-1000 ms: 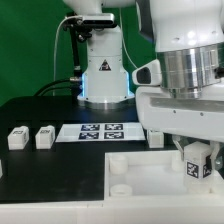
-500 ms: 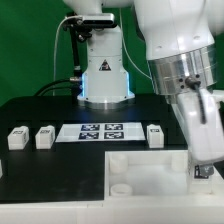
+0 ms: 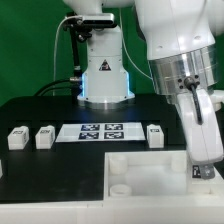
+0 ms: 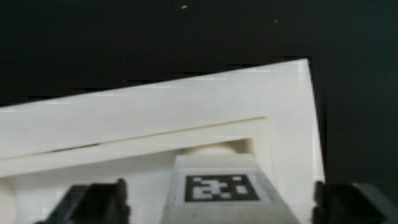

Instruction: Assemble one leg

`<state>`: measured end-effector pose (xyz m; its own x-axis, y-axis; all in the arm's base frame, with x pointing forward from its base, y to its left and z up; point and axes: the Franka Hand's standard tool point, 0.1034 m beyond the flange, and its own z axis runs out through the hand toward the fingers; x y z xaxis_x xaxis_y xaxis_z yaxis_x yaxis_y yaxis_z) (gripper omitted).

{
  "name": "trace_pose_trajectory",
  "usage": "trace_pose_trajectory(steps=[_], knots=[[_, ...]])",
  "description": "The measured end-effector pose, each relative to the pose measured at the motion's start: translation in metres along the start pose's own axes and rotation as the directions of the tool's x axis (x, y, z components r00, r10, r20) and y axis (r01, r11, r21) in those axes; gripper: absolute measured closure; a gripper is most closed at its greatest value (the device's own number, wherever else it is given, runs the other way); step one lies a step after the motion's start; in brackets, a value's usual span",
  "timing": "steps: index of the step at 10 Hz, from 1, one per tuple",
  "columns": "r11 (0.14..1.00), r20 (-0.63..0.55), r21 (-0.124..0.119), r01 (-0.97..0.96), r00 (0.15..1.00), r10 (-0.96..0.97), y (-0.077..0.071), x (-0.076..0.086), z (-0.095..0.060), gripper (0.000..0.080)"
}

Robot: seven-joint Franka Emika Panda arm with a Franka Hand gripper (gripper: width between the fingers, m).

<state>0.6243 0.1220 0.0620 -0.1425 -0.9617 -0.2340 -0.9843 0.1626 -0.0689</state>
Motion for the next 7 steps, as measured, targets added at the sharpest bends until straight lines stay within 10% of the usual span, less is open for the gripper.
trace_pose_trajectory(steps=[7], knots=[[0.997,0.028,0.003,0.074,0.997,-0.074,0.008,-0.028,-0.037,0.015]])
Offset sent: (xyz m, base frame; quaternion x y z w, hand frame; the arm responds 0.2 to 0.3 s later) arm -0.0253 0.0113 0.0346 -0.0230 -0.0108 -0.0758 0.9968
